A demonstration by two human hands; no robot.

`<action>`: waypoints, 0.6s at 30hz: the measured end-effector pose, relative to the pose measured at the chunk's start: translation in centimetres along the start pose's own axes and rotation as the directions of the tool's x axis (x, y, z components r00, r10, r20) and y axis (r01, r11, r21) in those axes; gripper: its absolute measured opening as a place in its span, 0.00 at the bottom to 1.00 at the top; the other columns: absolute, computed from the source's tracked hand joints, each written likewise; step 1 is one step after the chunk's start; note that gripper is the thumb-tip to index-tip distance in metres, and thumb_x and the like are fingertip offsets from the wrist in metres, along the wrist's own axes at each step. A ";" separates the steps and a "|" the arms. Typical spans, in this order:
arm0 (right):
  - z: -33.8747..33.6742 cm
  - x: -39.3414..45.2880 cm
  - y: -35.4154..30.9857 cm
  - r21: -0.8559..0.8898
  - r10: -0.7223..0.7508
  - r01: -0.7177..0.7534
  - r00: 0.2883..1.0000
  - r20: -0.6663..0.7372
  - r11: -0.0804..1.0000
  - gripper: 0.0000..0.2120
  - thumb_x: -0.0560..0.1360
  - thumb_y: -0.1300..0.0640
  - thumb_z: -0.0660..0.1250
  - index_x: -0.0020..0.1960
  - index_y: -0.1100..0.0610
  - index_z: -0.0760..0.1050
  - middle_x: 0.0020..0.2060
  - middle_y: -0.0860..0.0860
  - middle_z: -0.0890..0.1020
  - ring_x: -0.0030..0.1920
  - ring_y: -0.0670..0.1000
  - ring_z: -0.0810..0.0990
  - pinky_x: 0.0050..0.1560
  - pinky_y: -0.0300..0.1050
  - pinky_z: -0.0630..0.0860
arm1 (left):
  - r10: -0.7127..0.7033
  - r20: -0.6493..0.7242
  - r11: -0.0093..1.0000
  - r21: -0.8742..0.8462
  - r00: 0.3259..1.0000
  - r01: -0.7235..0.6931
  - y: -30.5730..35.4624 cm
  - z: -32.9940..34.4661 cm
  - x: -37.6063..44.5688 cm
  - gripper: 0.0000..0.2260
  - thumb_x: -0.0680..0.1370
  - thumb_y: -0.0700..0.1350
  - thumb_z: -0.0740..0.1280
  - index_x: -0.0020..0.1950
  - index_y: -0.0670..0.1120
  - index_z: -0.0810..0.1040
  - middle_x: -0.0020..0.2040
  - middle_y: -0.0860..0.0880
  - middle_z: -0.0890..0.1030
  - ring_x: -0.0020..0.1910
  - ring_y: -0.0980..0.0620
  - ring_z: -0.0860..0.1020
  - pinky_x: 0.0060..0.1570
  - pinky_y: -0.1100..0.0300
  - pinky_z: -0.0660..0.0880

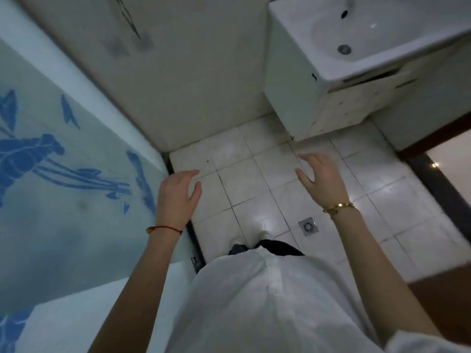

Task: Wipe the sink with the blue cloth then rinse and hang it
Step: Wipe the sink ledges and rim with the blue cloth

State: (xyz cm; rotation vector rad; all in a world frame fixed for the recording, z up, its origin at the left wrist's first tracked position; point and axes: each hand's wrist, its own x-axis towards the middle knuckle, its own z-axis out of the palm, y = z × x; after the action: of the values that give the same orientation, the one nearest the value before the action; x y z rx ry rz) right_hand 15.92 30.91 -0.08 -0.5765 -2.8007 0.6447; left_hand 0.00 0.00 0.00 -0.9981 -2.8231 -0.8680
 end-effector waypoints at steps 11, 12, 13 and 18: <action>-5.0 -10.9 9.5 0.005 0.326 -0.328 0.936 -0.131 0.945 0.16 0.77 0.57 0.68 0.63 0.60 0.75 0.56 0.56 0.80 0.58 0.56 0.75 0.59 0.48 0.69 | 0.234 0.269 0.972 -0.059 0.934 -0.227 10.0 8.0 3.4 0.16 0.79 0.48 0.61 0.61 0.43 0.80 0.55 0.45 0.83 0.53 0.46 0.81 0.56 0.45 0.77; -5.7 -11.8 10.6 0.008 0.347 -0.350 0.926 -0.148 0.937 0.16 0.77 0.57 0.68 0.63 0.60 0.75 0.56 0.55 0.80 0.58 0.56 0.75 0.59 0.48 0.69 | 0.262 0.273 0.965 -0.073 0.926 -0.252 11.4 9.0 3.7 0.16 0.79 0.48 0.61 0.61 0.42 0.80 0.55 0.45 0.83 0.53 0.46 0.81 0.56 0.45 0.77; -6.5 -12.7 11.8 0.014 0.371 -0.373 0.915 -0.161 0.928 0.16 0.77 0.57 0.68 0.63 0.60 0.75 0.56 0.55 0.80 0.58 0.56 0.75 0.59 0.48 0.70 | 0.289 0.277 0.957 -0.084 0.916 -0.276 12.8 10.1 4.0 0.15 0.79 0.47 0.62 0.61 0.42 0.80 0.55 0.45 0.83 0.53 0.46 0.81 0.56 0.45 0.77; -11.4 -16.7 19.0 0.021 0.466 -0.470 0.866 -0.179 0.882 0.17 0.78 0.55 0.66 0.64 0.58 0.74 0.58 0.55 0.79 0.59 0.55 0.75 0.61 0.50 0.71 | 0.344 0.295 0.939 -0.106 0.892 -0.327 21.0 16.1 4.8 0.16 0.79 0.49 0.62 0.60 0.43 0.81 0.55 0.45 0.83 0.53 0.45 0.81 0.56 0.47 0.77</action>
State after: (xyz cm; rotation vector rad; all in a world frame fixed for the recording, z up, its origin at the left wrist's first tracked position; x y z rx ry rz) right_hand 40.45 43.96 -0.62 -1.2777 -2.5074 0.6042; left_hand 11.04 24.39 -2.21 -1.7057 -2.7343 -0.8102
